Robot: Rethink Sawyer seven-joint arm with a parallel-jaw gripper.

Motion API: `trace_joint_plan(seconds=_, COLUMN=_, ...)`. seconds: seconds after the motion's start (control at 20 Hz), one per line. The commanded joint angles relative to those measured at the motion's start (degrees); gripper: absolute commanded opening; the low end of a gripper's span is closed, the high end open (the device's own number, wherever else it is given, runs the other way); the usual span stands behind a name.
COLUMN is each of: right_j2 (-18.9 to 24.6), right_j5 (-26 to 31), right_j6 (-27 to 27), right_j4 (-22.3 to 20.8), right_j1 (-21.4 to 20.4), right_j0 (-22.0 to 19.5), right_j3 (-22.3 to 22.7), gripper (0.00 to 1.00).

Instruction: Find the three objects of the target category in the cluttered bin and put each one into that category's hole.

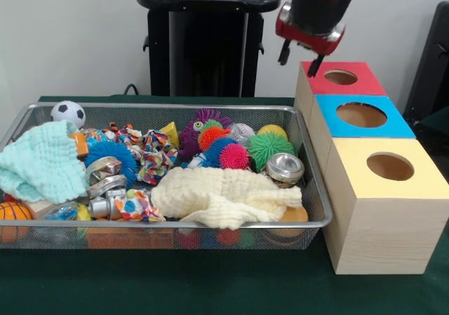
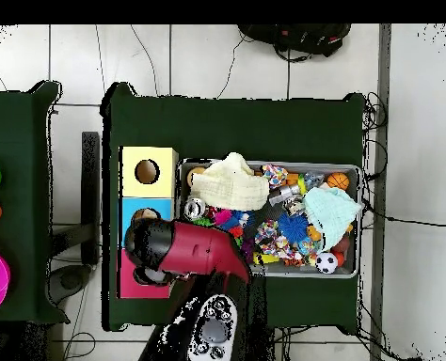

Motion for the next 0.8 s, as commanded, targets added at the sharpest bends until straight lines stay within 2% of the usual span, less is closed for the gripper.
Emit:
trace_joint_plan(seconds=0.05, right_j2=5.2, right_j5=3.6, right_j6=-1.2, right_j4=-5.4, right_j1=13.0, right_j0=-7.4, right_j3=-21.9, gripper=1.0)
trace_joint_plan(seconds=0.25, right_j2=3.0, right_j5=-0.3, right_j6=2.4, right_j4=-8.1, right_j1=17.3, right_j0=-6.6, right_j3=-27.4, gripper=1.0)
trace_joint_plan(seconds=0.45, right_j2=2.4, right_j5=1.1, right_j6=3.8, right_j4=-8.3, right_j1=18.4, right_j0=-7.1, right_j3=-30.1, gripper=1.0)
trace_joint_plan(seconds=0.65, right_j2=3.5, right_j5=4.4, right_j6=2.1, right_j4=-7.4, right_j1=15.4, right_j0=-8.4, right_j3=-27.8, gripper=1.0)
trace_joint_plan(seconds=0.8, right_j2=4.6, right_j5=12.2, right_j6=-5.7, right_j4=-8.7, right_j1=10.1, right_j0=-10.6, right_j3=-24.6, gripper=1.0)
